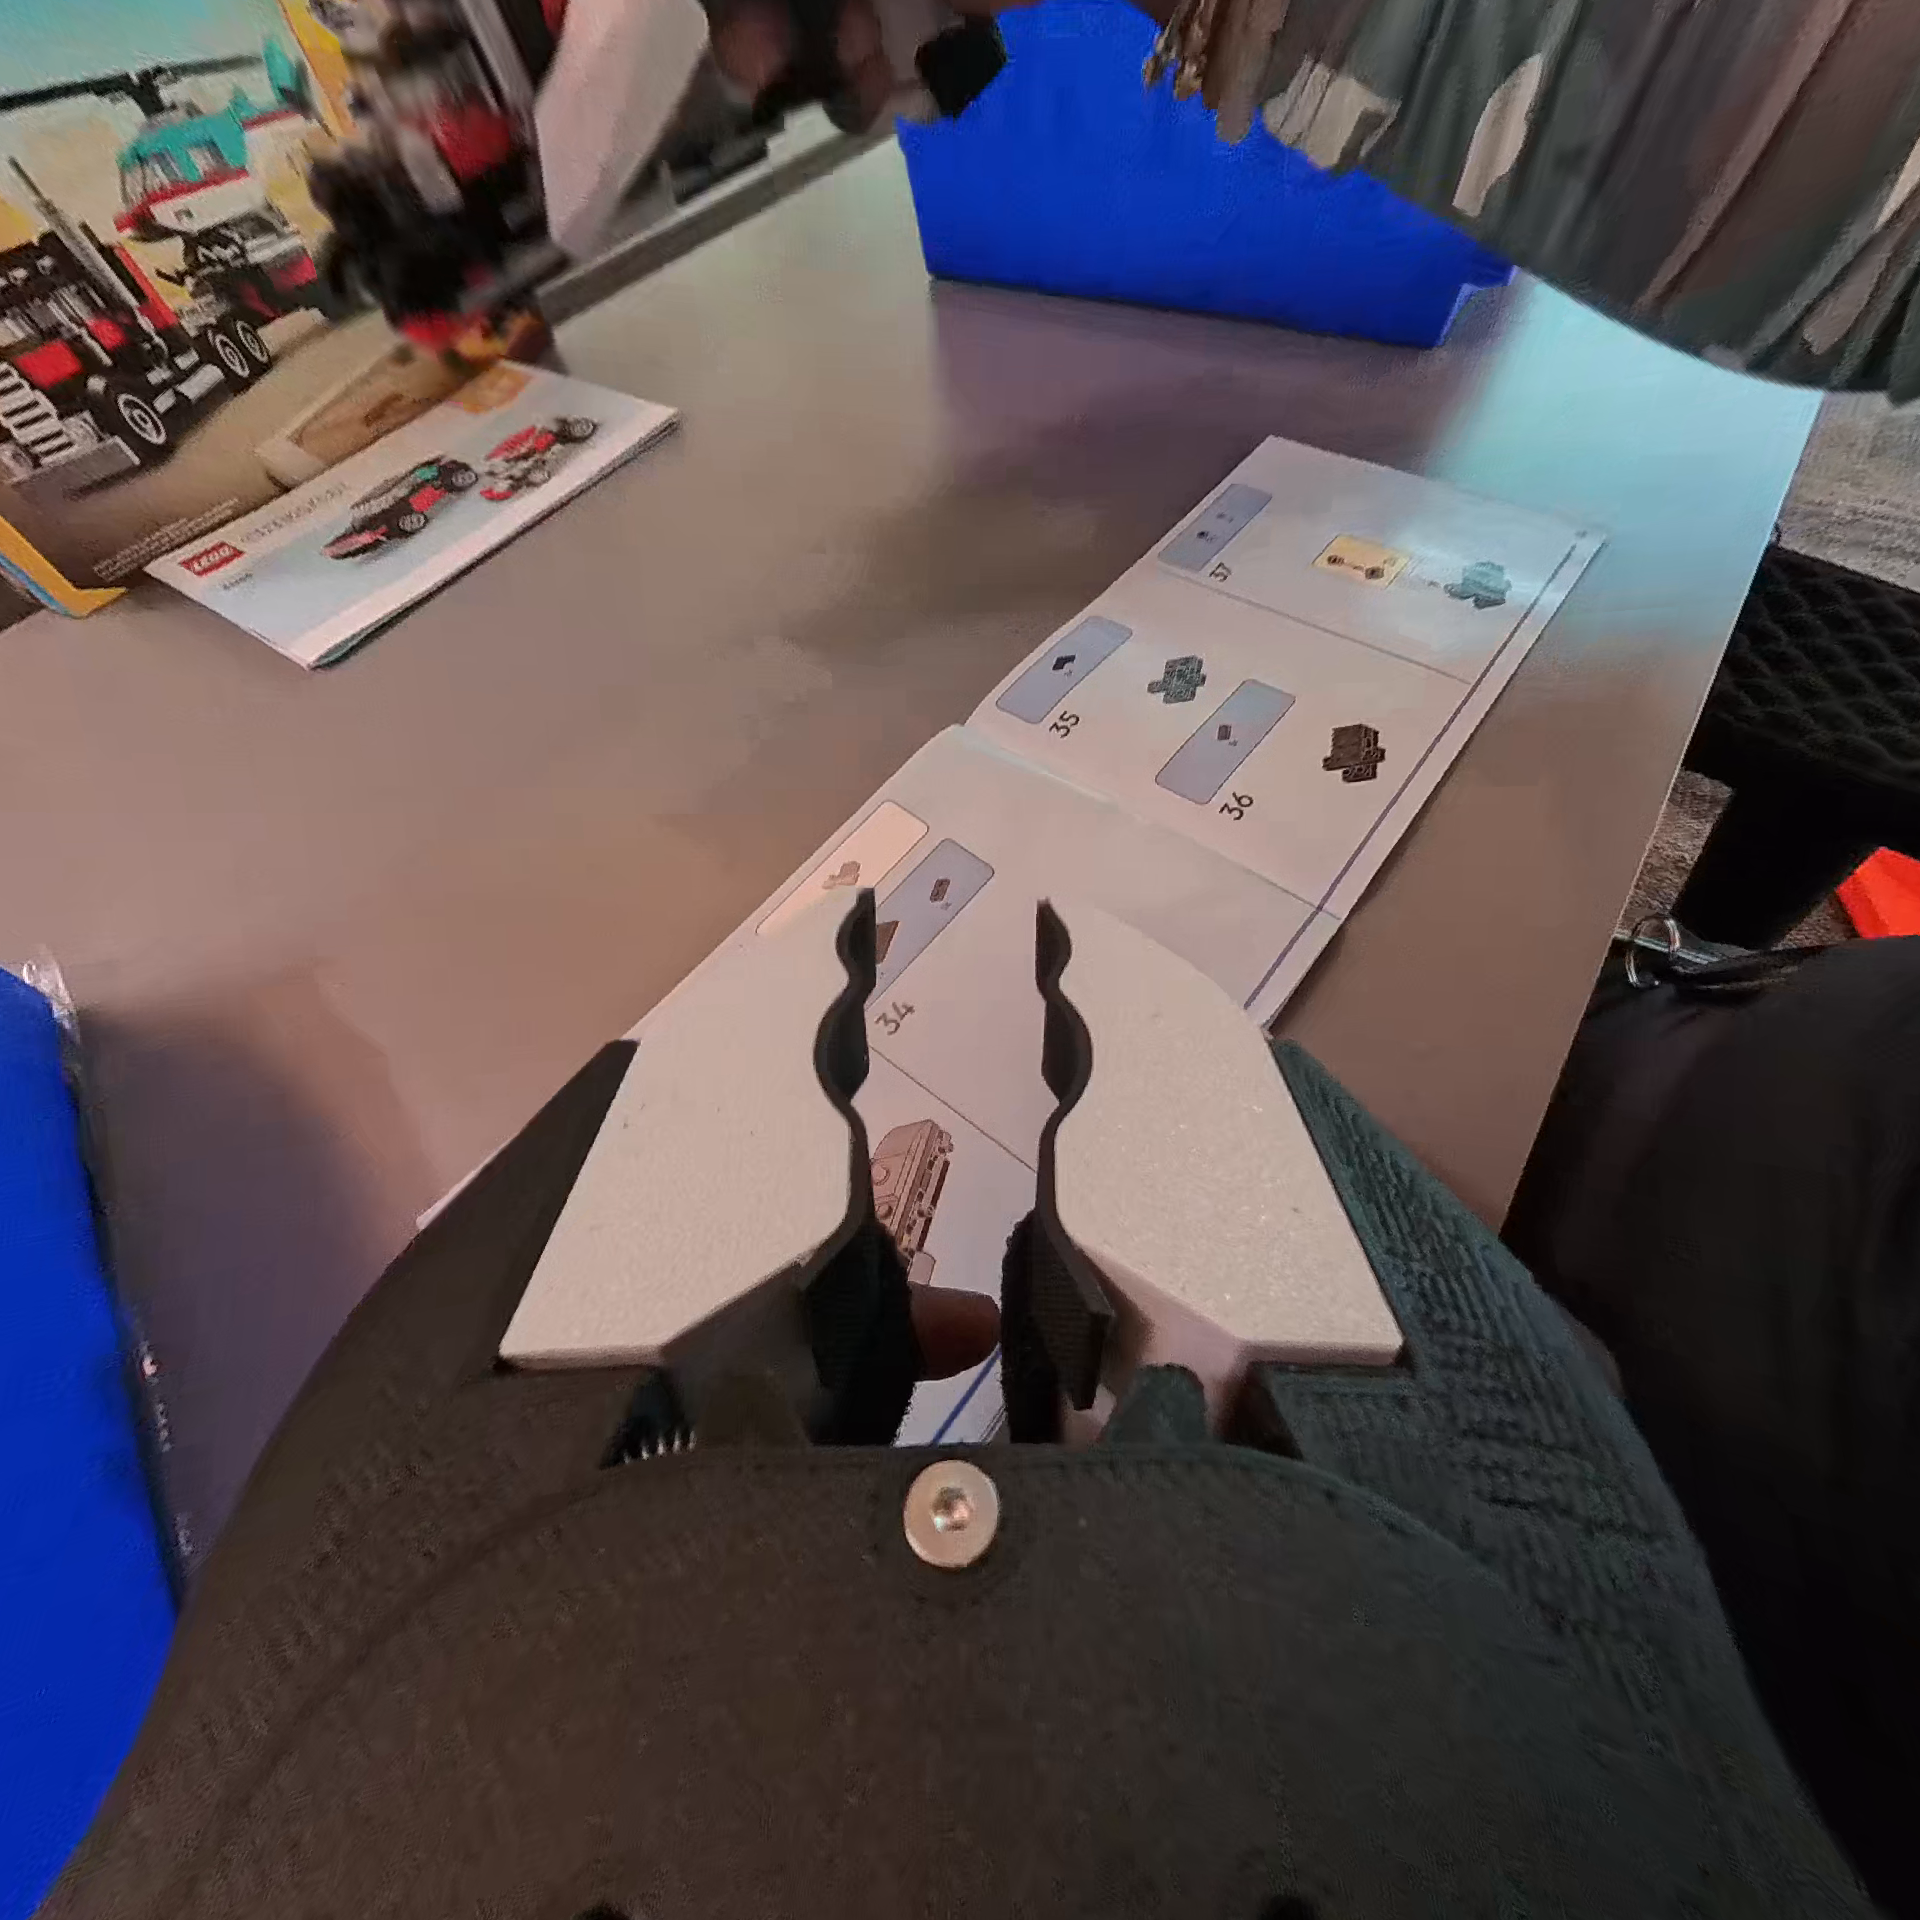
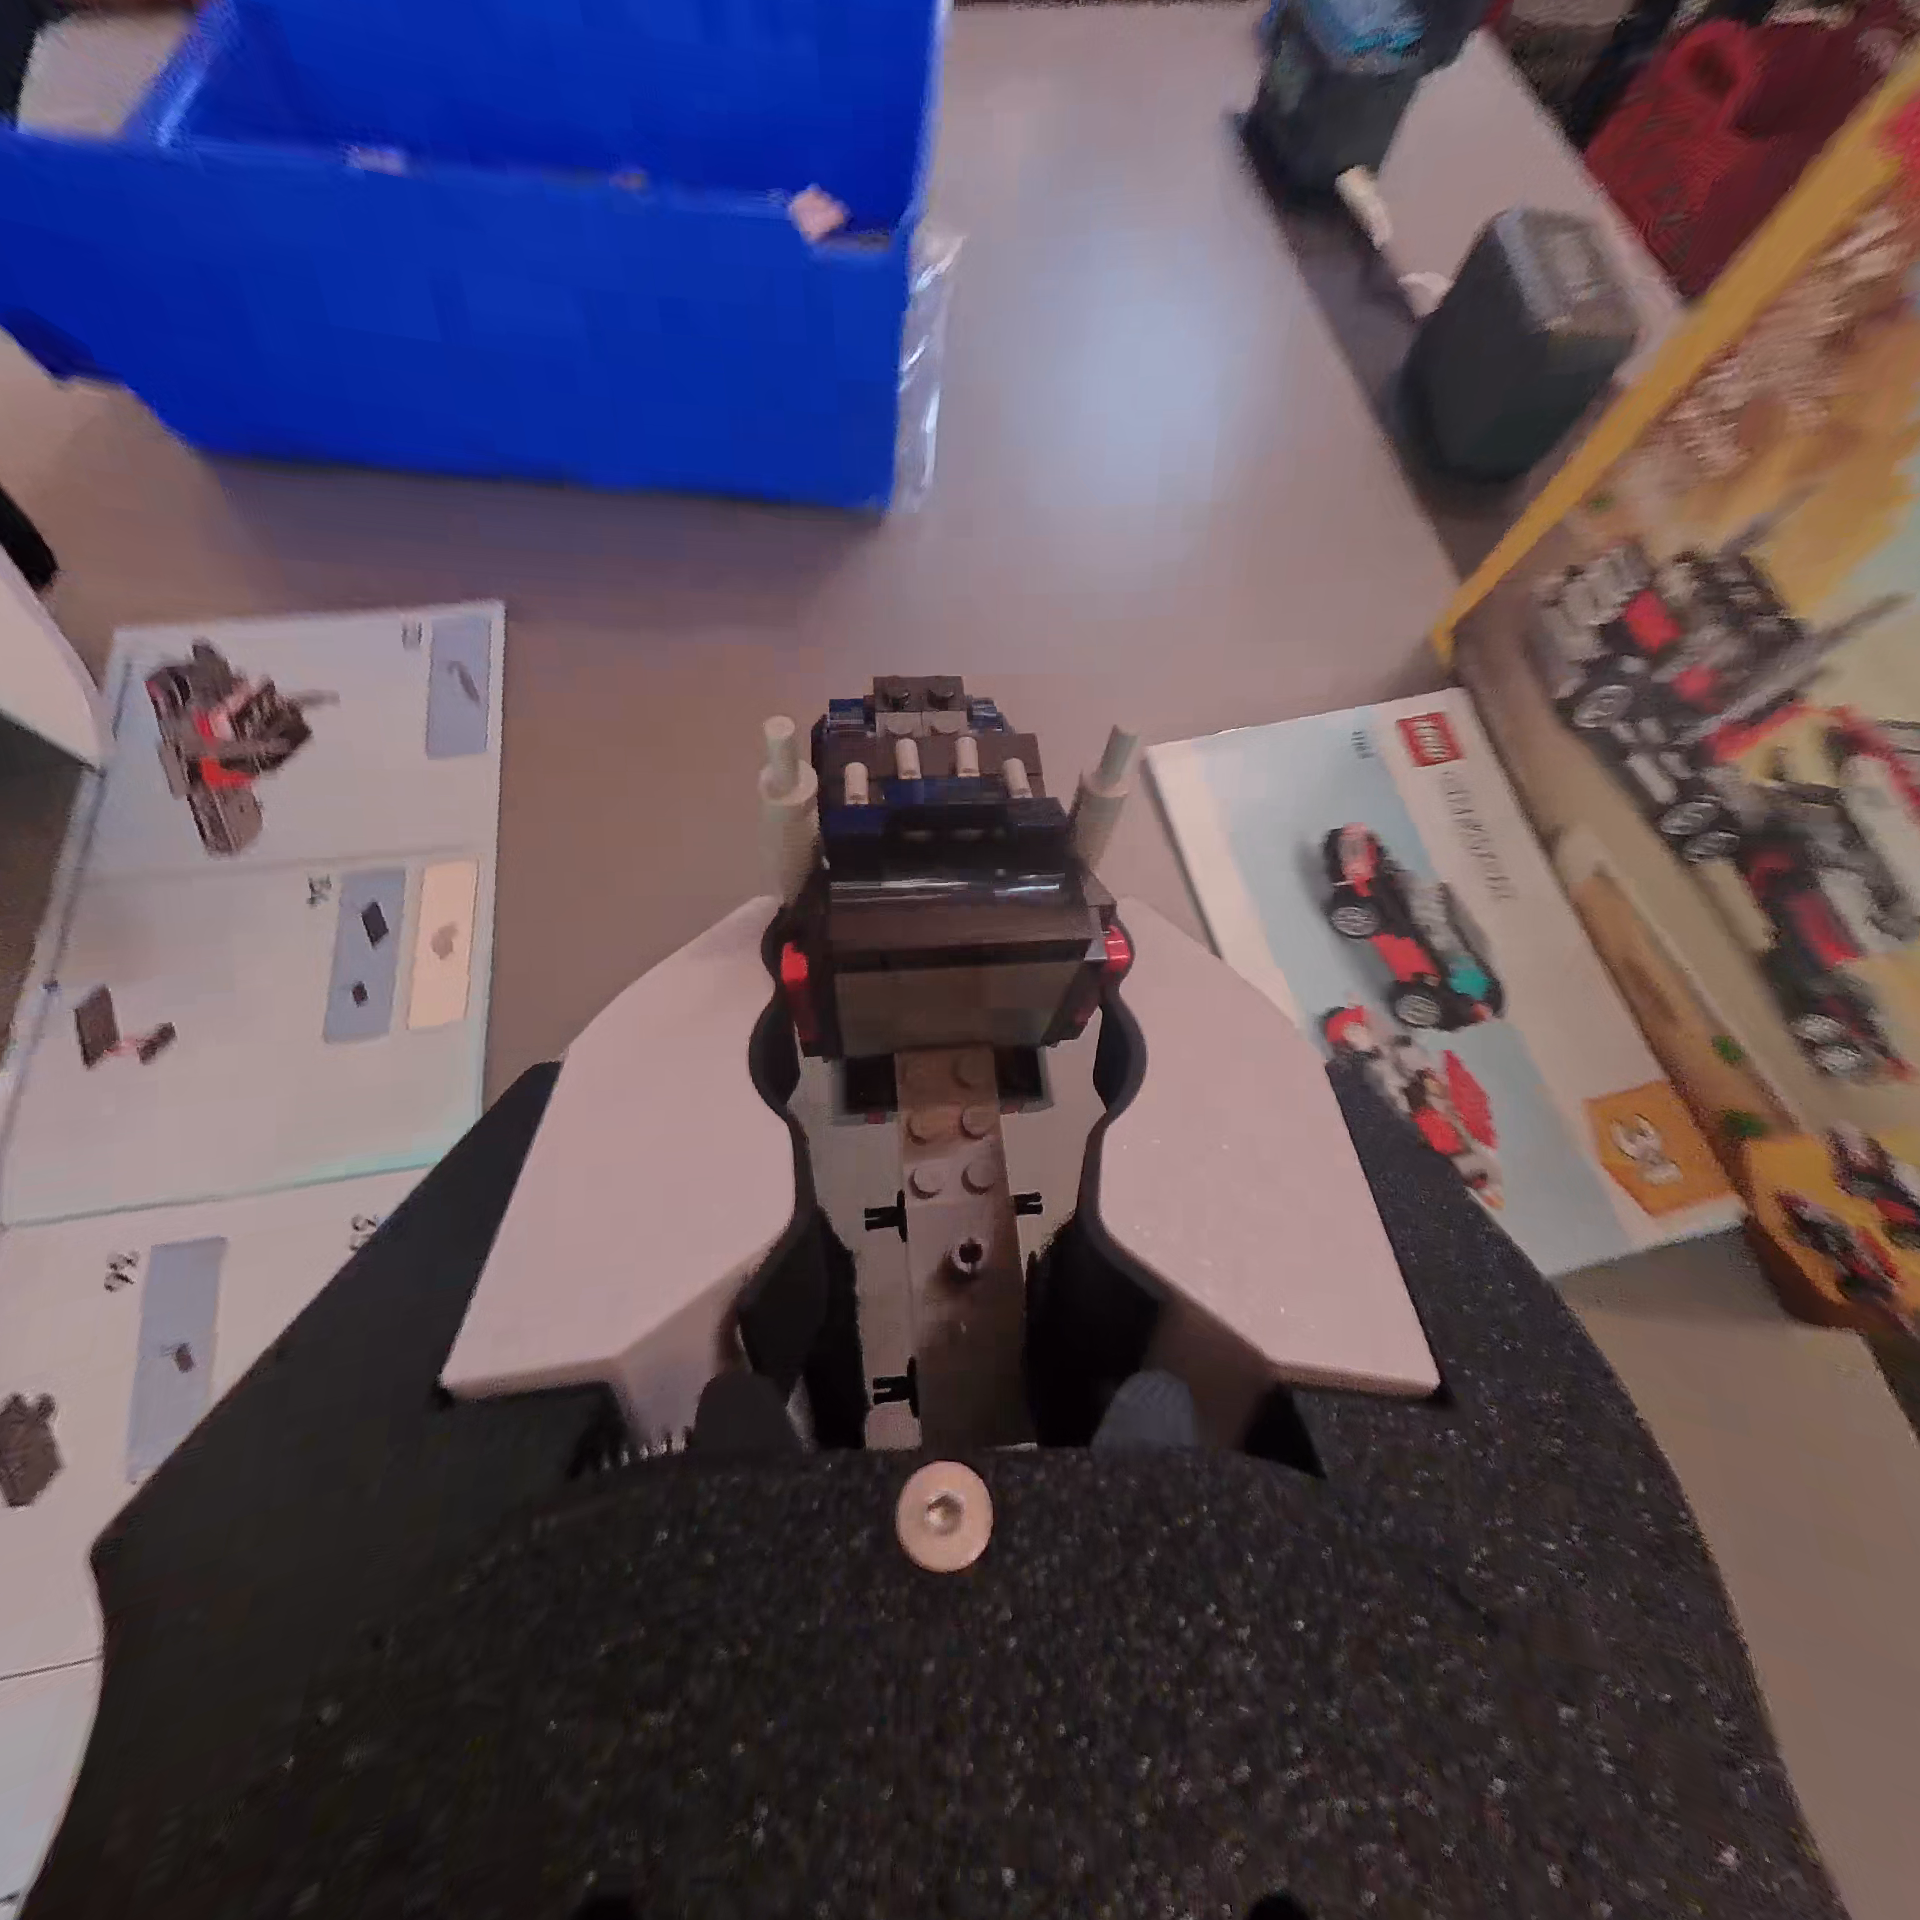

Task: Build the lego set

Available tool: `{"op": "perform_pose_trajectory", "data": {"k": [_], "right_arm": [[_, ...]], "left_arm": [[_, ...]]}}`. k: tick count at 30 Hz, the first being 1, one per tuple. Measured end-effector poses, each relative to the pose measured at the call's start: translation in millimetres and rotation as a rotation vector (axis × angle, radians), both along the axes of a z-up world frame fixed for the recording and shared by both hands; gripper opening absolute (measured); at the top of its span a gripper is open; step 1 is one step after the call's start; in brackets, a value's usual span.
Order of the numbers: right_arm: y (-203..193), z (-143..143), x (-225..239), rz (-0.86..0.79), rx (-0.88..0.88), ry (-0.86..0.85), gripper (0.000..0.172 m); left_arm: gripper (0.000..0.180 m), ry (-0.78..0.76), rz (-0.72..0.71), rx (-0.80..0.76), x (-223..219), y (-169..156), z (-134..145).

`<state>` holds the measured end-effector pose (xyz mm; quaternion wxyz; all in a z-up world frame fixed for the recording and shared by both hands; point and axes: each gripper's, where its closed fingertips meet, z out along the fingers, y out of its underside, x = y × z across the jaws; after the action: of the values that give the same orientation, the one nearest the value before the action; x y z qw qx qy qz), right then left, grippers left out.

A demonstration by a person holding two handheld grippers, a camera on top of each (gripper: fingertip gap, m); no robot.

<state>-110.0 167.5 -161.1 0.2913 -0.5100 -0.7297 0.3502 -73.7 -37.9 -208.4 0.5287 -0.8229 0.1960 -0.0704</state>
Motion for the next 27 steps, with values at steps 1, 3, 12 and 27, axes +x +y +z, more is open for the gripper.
{"op": "perform_pose_trajectory", "data": {"k": [1,3,12,27], "right_arm": [[4.7,13.1,3.0,-0.028,-0.015,0.019,0.055],[11.2,43.6,9.3,-0.075,-0.052,0.06,0.055],[5.3,154.0,45.3,-0.138,-0.077,0.152,0.055],[-47.6,122.2,57.2,0.037,-0.035,0.122,0.055]], "left_arm": [[0.03,-0.005,-0.005,0.008,1.4,-0.5,1.0],[0.03,-0.025,-0.023,0.024,6.2,-1.3,1.7],[0.03,-0.08,-0.035,0.106,20.1,2.9,4.4],[0.031,-0.045,-0.085,0.082,25.3,-4.1,8.2]]}}
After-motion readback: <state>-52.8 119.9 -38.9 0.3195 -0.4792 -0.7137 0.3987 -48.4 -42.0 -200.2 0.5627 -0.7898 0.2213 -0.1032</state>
